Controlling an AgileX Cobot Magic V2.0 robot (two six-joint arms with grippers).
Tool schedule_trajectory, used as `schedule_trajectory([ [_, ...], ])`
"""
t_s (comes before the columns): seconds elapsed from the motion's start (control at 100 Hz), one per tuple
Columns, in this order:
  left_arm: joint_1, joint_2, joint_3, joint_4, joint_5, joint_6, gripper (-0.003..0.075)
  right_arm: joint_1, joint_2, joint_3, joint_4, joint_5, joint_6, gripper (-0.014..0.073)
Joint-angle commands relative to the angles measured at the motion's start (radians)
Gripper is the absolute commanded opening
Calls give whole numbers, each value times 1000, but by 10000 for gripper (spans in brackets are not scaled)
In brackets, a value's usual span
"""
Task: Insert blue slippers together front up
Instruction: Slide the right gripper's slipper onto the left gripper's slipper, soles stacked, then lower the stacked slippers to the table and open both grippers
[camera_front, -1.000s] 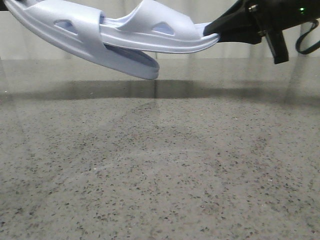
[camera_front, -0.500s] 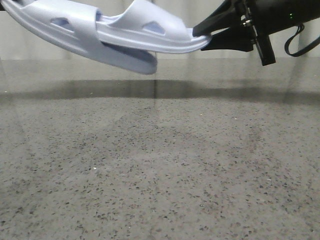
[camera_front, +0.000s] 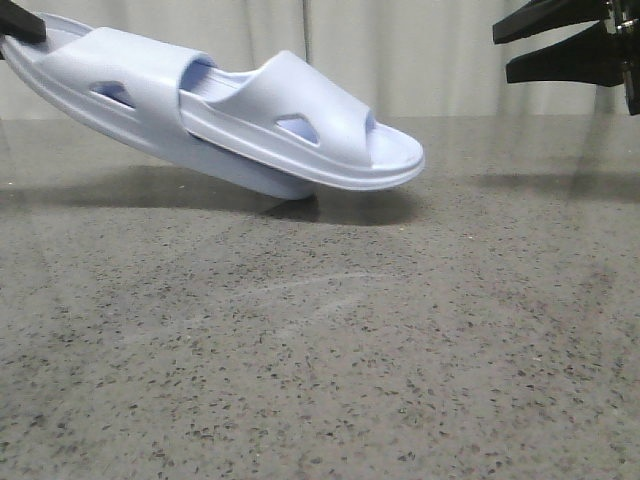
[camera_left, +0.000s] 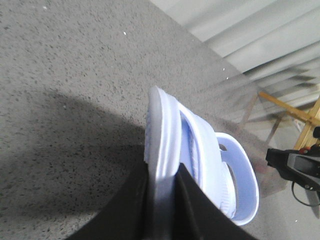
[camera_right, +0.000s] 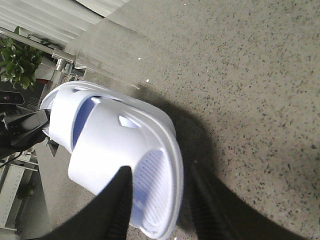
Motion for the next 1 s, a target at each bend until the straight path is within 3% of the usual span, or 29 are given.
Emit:
schedule_trajectory([
  [0.0,-47,-26,-20,-73,-12,10,15,-8,-50,-29,40,144,-1,229],
  [0.27,-138,61,-20,-60,-79,10,16,-8,-50,-29,29,144,-1,225],
  [0.41,-138,68,-20,-33,-93,96,29,-8,-50,-29,29,144,-1,225],
  [0.58,-136,68,-34,8,-116,165,180,-8,-50,-29,28,144,-1,225],
  [0.82,-87,68,-95,89,-113,165,473,-8,-50,-29,28,144,-1,225],
  [0.91,-56,68,-113,89,-69,165,498,-8,-50,-29,28,144,-1,213],
  [0.99,-25,68,-137,89,-2,165,497,-8,-50,-29,25,144,-1,115],
])
